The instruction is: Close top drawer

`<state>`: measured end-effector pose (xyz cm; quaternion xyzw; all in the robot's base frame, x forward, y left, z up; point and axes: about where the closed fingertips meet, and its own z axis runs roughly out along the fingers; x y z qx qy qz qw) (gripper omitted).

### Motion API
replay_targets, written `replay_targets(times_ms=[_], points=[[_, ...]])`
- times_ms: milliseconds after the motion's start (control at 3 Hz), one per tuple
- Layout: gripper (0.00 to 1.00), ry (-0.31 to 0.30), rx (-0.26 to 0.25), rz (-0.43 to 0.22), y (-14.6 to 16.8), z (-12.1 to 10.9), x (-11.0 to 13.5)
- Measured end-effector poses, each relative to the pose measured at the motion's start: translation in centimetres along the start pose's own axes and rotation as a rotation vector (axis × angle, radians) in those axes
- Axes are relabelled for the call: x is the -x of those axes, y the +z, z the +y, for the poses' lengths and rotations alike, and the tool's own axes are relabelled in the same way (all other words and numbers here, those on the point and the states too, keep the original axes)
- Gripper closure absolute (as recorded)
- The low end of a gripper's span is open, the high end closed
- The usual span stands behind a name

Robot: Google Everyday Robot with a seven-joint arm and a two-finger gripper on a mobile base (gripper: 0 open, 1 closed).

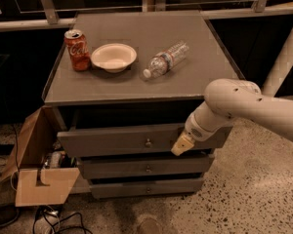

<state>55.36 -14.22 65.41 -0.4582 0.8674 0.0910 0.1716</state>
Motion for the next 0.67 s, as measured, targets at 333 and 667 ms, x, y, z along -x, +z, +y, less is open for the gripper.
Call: replay_targets(times_ms=[333, 667], points=[[0.00, 0.000, 0.000, 0.000, 0.00, 0.00, 0.00], [0.00, 0.000, 0.000, 0.000, 0.00, 0.00, 0.00]])
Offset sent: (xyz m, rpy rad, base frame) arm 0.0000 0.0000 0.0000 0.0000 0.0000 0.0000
